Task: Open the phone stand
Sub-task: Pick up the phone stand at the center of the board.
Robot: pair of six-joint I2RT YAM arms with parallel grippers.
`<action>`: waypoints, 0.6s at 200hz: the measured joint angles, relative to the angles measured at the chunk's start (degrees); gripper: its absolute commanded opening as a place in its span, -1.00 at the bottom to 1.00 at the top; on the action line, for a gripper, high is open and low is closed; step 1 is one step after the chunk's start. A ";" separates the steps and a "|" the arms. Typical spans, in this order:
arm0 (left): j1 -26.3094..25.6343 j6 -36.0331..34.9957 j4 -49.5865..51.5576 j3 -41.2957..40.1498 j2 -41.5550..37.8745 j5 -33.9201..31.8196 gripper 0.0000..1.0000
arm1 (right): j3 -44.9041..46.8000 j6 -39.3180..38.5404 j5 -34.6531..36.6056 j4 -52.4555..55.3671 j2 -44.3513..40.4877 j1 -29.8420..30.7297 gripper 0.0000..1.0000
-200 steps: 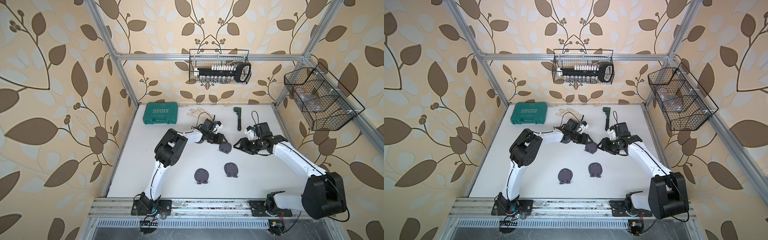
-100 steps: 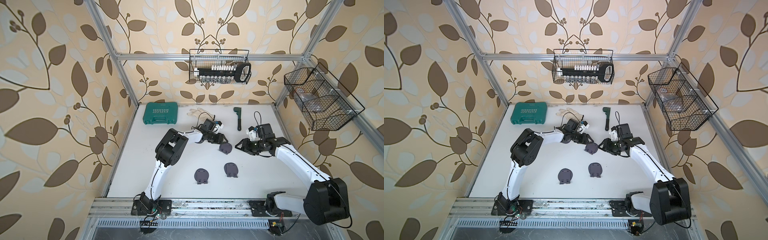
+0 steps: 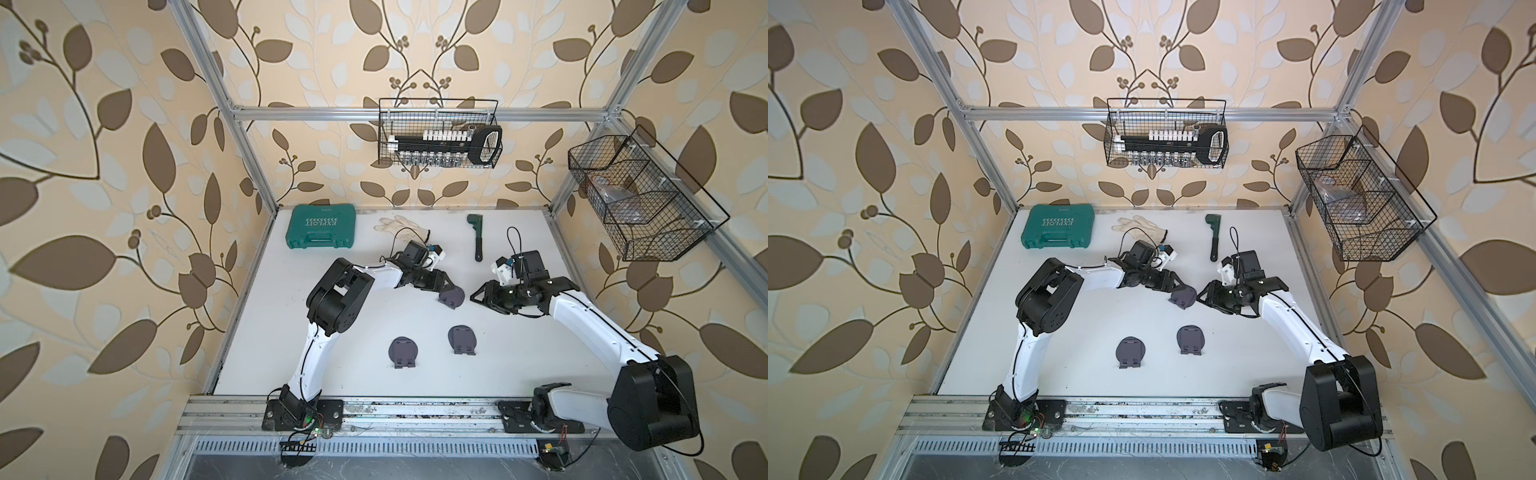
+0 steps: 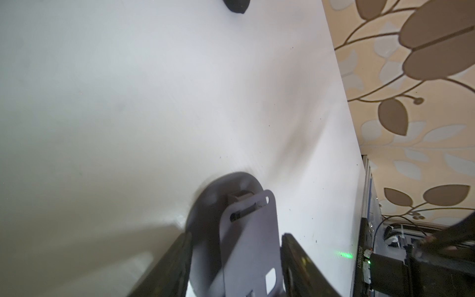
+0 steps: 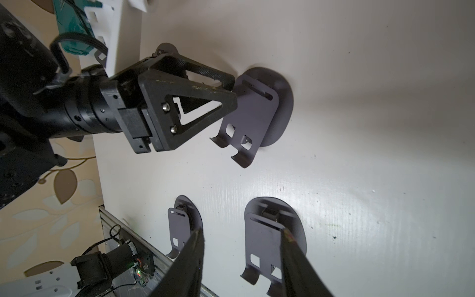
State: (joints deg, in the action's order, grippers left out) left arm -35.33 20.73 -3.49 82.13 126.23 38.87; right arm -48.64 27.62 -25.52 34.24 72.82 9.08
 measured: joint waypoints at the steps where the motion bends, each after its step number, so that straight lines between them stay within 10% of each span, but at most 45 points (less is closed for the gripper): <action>1: -0.02 0.02 0.00 0.00 0.00 0.04 0.11 | 0.00 0.00 0.00 -0.02 0.00 0.00 -0.13; 120: -0.66 -1.31 3.28 2.23 0.20 1.49 -0.07 | 0.72 0.00 -0.07 -0.61 0.00 -0.11 -0.14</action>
State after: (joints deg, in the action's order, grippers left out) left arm -35.99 19.42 -0.21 84.36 126.43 40.36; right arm -47.92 27.62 -25.58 33.63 72.82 8.97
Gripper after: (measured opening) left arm 0.472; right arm 0.428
